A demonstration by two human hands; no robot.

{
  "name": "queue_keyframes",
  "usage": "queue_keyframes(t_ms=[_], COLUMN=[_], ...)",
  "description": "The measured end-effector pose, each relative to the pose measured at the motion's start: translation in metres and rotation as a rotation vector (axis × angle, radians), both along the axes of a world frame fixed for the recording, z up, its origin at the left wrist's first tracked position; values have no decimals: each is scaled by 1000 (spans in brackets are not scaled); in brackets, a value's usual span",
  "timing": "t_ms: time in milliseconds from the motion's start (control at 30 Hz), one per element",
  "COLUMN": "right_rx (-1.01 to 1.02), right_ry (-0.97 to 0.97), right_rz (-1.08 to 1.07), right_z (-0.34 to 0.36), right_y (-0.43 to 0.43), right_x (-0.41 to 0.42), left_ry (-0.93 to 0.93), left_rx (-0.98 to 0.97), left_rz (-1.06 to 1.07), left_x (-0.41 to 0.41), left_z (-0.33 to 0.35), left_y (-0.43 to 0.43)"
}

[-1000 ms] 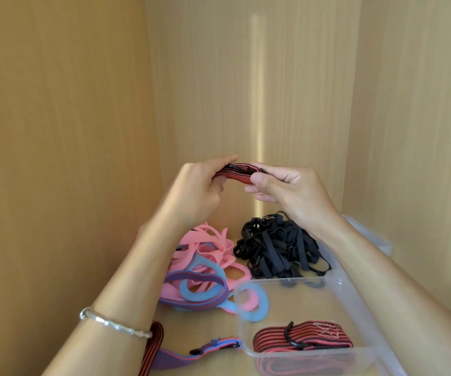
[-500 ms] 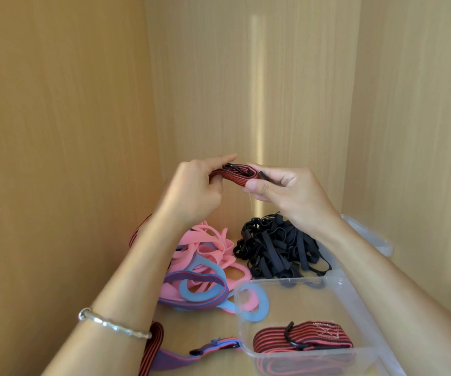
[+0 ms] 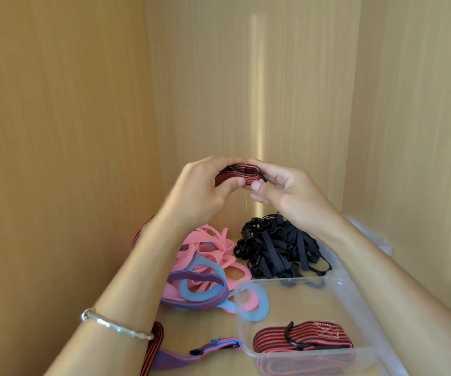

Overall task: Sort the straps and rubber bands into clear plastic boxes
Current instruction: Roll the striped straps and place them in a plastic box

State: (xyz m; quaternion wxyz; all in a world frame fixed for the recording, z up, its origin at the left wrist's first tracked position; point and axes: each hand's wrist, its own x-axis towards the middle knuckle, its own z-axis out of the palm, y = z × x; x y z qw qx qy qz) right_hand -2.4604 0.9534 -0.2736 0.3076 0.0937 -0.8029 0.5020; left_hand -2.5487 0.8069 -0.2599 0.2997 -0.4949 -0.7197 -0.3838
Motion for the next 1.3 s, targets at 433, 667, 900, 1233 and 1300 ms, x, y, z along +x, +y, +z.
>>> queue_keyframes(t_ms=[433,667,900,1233,1300], right_rx=[-17,-49,-173,105,8], right_ry=[33,67,233,79,120], right_rz=[-14,-35,-287,-128,-125], right_z=[0,-1,-2,-10,-5], right_y=[0,0,0,-16,-13], right_x=[2,0,-6,-5,-3], left_ry=[-157,-172,-519,-572,-586], left_rx=[81,32,6,35,27], left_rz=[18,39,-20,-217,-292], left_x=[4,6,5,9,12], left_z=[-1,-2,5,6,6], left_y=[1,4,0,-5,-8])
